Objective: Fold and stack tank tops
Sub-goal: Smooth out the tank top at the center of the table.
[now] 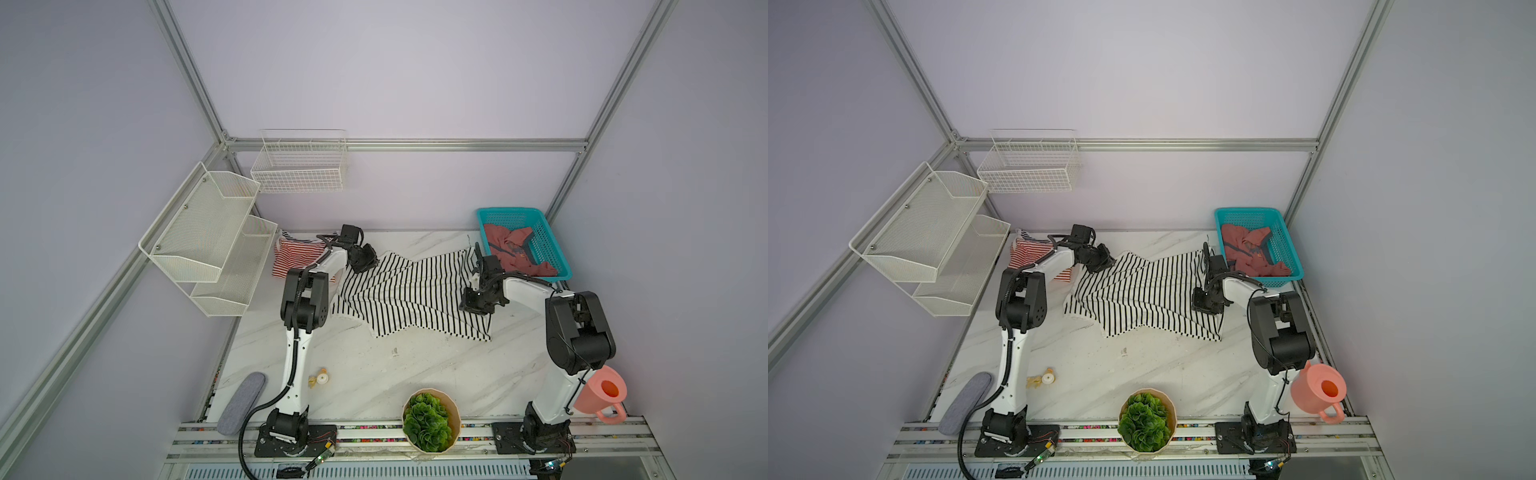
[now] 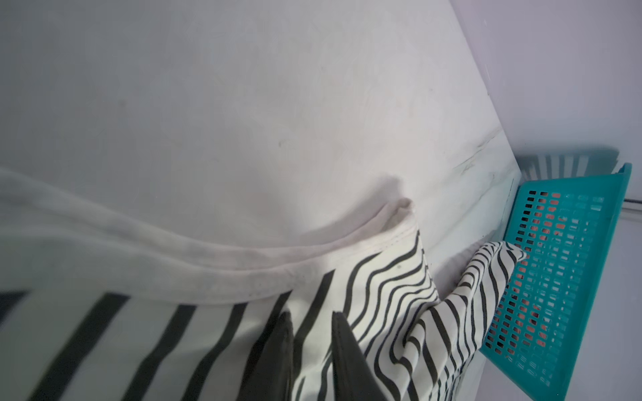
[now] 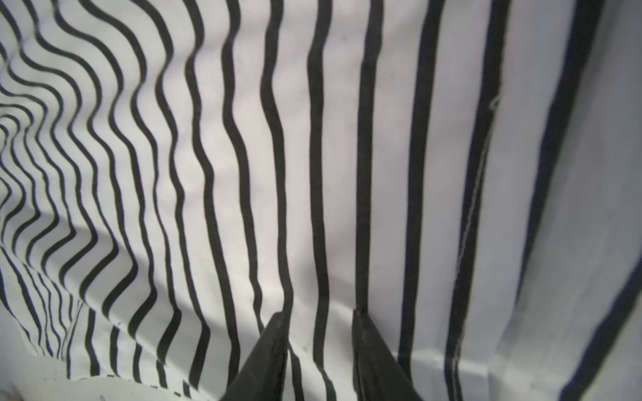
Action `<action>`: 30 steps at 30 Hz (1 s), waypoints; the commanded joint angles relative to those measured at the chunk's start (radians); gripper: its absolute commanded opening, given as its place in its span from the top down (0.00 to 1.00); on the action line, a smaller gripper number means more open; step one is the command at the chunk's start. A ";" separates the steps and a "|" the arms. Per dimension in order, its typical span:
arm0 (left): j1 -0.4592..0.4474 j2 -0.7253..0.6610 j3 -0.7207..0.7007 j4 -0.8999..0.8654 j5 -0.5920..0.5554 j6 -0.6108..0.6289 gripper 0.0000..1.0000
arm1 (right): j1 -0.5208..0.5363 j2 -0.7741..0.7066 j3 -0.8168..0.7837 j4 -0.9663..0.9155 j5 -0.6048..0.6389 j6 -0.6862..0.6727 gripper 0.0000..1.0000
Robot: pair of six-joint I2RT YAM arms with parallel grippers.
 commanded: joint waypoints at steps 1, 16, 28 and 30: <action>-0.023 -0.024 0.107 0.079 0.054 -0.013 0.78 | 0.009 -0.038 -0.028 0.038 -0.023 0.024 0.67; -0.033 0.121 0.123 0.179 0.031 -0.136 0.80 | 0.026 -0.049 -0.066 -0.011 0.012 0.018 0.71; 0.038 0.033 -0.051 0.142 -0.168 -0.170 0.82 | 0.030 -0.084 -0.076 -0.044 0.020 0.015 0.70; 0.053 0.009 -0.083 0.138 -0.195 -0.161 0.83 | 0.032 -0.078 -0.076 -0.035 0.014 0.020 0.70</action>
